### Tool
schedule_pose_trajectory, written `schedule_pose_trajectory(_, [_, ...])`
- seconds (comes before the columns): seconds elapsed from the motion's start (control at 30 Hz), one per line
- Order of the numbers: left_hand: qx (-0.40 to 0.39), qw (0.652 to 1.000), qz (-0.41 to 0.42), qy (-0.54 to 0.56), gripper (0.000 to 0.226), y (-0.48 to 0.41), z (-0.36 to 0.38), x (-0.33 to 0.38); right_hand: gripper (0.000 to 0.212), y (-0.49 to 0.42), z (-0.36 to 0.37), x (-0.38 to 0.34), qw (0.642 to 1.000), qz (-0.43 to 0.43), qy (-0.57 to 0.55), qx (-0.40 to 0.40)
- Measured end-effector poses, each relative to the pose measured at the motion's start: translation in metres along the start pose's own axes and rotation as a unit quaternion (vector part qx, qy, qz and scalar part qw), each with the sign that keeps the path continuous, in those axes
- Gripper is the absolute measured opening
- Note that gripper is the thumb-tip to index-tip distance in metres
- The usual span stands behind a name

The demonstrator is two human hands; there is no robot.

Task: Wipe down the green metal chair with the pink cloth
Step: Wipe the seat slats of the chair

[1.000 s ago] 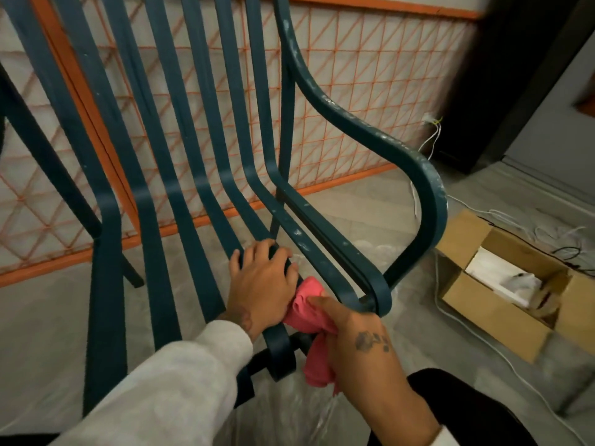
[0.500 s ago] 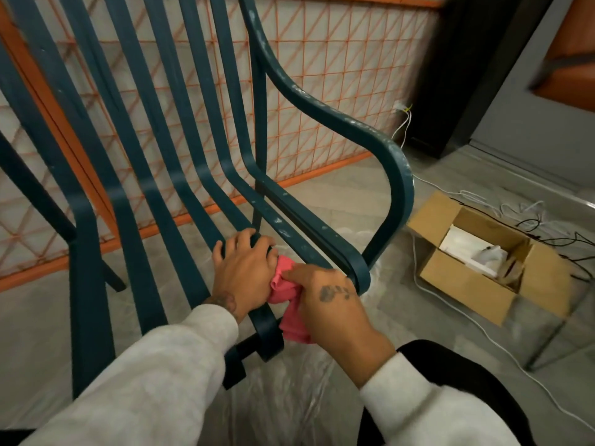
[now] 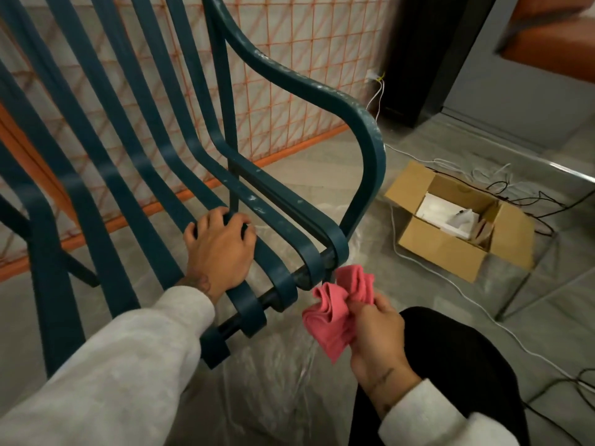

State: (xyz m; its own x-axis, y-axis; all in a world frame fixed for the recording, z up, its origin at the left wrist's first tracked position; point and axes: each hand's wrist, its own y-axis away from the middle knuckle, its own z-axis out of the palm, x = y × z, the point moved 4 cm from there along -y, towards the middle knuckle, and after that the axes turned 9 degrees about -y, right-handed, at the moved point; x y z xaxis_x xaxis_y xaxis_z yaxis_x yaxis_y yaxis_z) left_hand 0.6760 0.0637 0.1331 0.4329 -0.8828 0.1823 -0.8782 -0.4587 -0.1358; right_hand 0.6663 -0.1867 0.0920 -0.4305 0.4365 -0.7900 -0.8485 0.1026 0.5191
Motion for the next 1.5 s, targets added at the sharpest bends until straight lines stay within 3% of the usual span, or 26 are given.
schedule_pose_trajectory(0.1, [-0.001, 1.000, -0.001, -0.003, 0.036, 0.000, 0.001, 0.000, 0.033, -0.002, 0.006, -0.003, 0.997, -0.073, 0.019, 0.003])
schedule_pose_trajectory(0.2, [0.006, 1.000, -0.002, -0.004, 0.035, 0.000, 0.001, 0.000, 0.036, 0.005, 0.034, -0.010, 0.962, -0.216, 0.142, -0.089])
schedule_pose_trajectory(0.27, [0.008, 1.000, -0.003, -0.001, 0.035, 0.000, 0.001, 0.000, 0.037, 0.009, 0.051, -0.007, 0.939, -0.263, 0.175, -0.134])
schedule_pose_trajectory(0.43, [0.011, 1.000, -0.004, 0.001, 0.034, 0.001, 0.000, 0.002, 0.049, -0.006, 0.040, 0.017, 0.980, -0.167, 0.058, -0.090])
schedule_pose_trajectory(0.5, [0.009, 1.000, -0.003, 0.002, 0.034, 0.002, -0.001, 0.002, 0.050, -0.004, 0.034, 0.016, 0.969, -0.204, 0.095, -0.098])
schedule_pose_trajectory(0.63, [0.006, 1.000, 0.000, -0.003, 0.036, 0.002, -0.001, 0.003, 0.037, 0.001, 0.043, -0.002, 0.905, -0.305, 0.260, -0.145])
schedule_pose_trajectory(0.8, [-0.001, 1.000, -0.002, -0.012, 0.036, 0.001, 0.000, 0.002, 0.039, 0.001, 0.091, -0.036, 0.705, -0.414, 0.547, -0.178])
schedule_pose_trajectory(0.87, [-0.003, 1.000, -0.004, -0.013, 0.036, 0.001, 0.000, 0.002, 0.042, 0.004, 0.092, -0.037, 0.655, -0.432, 0.591, -0.189])
schedule_pose_trajectory(0.93, [-0.005, 1.000, 0.000, -0.012, 0.036, 0.002, 0.000, 0.003, 0.038, 0.006, 0.076, -0.032, 0.659, -0.436, 0.583, -0.188])
schedule_pose_trajectory(1.07, [-0.008, 1.000, -0.003, -0.008, 0.036, 0.001, -0.001, 0.002, 0.032, 0.005, 0.043, -0.037, 0.748, -0.368, 0.512, -0.205])
schedule_pose_trajectory(1.13, [-0.009, 1.000, -0.004, -0.007, 0.036, 0.002, -0.001, 0.003, 0.033, 0.017, 0.045, -0.047, 0.761, -0.405, 0.461, -0.208])
schedule_pose_trajectory(1.23, [-0.015, 1.000, 0.001, -0.011, 0.034, 0.000, 0.001, 0.000, 0.035, 0.040, 0.073, -0.037, 0.733, -0.457, 0.423, -0.272])
schedule_pose_trajectory(1.3, [-0.023, 0.999, 0.014, -0.018, 0.034, -0.001, 0.004, -0.002, 0.036, 0.047, 0.094, -0.017, 0.692, -0.445, 0.480, -0.304])
schedule_pose_trajectory(1.37, [-0.023, 1.000, 0.010, -0.008, 0.035, -0.001, 0.004, -0.002, 0.037, 0.048, 0.097, -0.006, 0.660, -0.464, 0.516, -0.288])
schedule_pose_trajectory(1.5, [-0.008, 1.000, -0.004, 0.000, 0.037, 0.000, 0.003, 0.001, 0.044, 0.039, 0.057, 0.004, 0.692, -0.466, 0.479, -0.273])
